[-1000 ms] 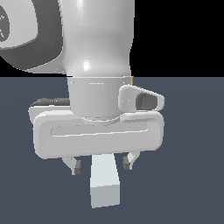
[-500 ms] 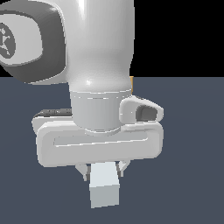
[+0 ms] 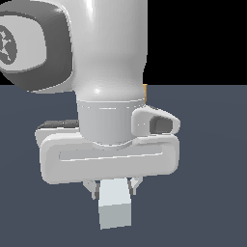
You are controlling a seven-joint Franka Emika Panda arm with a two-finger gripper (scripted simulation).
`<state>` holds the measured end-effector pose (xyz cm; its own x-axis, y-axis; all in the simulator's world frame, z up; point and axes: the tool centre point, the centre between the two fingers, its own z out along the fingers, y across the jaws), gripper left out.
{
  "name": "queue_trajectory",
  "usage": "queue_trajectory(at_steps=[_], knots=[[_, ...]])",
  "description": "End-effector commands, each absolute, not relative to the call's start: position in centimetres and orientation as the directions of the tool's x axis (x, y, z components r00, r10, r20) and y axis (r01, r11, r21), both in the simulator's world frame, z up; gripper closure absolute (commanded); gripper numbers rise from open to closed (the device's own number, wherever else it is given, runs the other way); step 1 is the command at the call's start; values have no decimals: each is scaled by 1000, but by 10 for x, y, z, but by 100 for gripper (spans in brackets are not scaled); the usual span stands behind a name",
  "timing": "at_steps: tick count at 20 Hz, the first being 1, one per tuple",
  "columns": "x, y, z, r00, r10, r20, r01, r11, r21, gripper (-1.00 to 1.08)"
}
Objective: Insert the peg into the horizontal hole in a box.
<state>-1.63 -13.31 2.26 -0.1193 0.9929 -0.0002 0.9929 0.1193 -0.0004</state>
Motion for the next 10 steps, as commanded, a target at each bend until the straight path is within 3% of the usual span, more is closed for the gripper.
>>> queue_trajectory(at_steps=[1,10], knots=[[-17,-129,24,-117,993,0,993,117,0,108],[-26,-91,36,-70,998,0,998,70,0,108]])
